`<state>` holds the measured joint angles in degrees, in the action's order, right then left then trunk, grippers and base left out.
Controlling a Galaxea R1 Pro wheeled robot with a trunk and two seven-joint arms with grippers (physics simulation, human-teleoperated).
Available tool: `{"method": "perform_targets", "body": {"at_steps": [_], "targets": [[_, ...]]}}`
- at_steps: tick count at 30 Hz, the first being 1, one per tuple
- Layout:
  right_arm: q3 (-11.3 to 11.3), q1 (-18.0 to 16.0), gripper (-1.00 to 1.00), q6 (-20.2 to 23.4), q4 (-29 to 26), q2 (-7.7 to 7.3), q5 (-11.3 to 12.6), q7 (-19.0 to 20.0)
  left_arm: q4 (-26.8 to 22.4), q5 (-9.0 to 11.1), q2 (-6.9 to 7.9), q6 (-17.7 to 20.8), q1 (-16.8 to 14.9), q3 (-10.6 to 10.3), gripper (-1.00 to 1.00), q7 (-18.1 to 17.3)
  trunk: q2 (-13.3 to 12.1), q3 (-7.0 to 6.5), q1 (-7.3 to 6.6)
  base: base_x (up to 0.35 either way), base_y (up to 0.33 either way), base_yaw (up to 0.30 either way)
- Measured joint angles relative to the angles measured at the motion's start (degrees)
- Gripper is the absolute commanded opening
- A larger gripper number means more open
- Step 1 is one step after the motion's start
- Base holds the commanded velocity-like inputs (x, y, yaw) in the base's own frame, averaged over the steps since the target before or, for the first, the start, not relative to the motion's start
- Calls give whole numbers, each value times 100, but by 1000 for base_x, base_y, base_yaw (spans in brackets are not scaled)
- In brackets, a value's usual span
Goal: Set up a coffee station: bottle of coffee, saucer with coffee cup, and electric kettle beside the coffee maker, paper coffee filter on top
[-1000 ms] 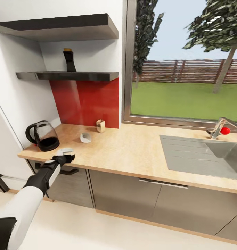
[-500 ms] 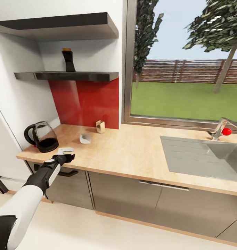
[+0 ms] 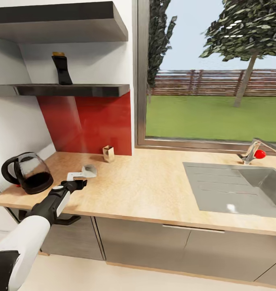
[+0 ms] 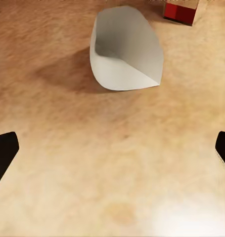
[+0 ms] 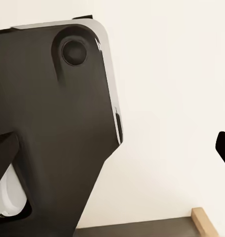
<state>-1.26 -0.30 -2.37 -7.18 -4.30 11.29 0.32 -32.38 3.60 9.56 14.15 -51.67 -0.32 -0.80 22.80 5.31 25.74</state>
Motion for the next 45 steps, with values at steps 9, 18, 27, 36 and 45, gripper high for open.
{"method": "perform_targets", "body": {"at_steps": [9,18,27,36,45], "targets": [[-5,-2,100,1,4,4,0,0,3,-9,33,-6,3,21,100,3,0,-1,0,46,21,-25],[-8,-2,100,1,4,9,-9,0,21,-4,36,-8,10,37,100,8,0,0,0,148,105,0],[-8,-2,100,1,4,9,-9,0,22,-9,36,-9,11,34,100,8,0,0,0,22,7,0],[-10,-2,100,1,4,28,-9,0,24,-13,36,-8,11,37,100,8,0,0,0,161,101,0],[-15,-2,100,1,4,50,-9,0,31,-17,37,-9,26,39,100,8,0,0,0,50,6,0]]}}
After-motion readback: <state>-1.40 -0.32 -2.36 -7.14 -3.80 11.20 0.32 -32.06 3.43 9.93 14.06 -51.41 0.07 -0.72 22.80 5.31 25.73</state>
